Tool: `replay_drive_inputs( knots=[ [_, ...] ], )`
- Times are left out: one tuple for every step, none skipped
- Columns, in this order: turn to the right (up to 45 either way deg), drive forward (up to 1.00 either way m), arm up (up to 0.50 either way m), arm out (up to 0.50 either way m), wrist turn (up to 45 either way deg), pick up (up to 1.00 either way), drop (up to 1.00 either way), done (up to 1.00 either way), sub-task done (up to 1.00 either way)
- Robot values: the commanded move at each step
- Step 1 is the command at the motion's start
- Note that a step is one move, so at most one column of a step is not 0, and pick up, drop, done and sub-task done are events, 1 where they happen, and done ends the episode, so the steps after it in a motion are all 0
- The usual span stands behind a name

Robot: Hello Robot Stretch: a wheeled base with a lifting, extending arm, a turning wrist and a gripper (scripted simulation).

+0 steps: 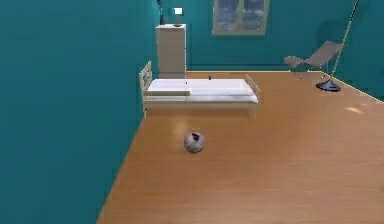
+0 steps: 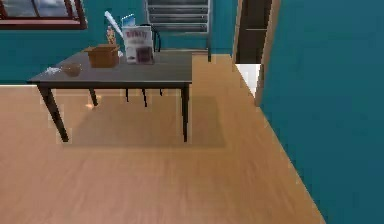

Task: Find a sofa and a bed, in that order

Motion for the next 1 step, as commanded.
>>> replay_drive_inputs(
  knots=[
    [45.0, 0.00, 0.00, 0.00, 0.0, 0.00, 0.00, 0.00, 0.00]
  ],
)
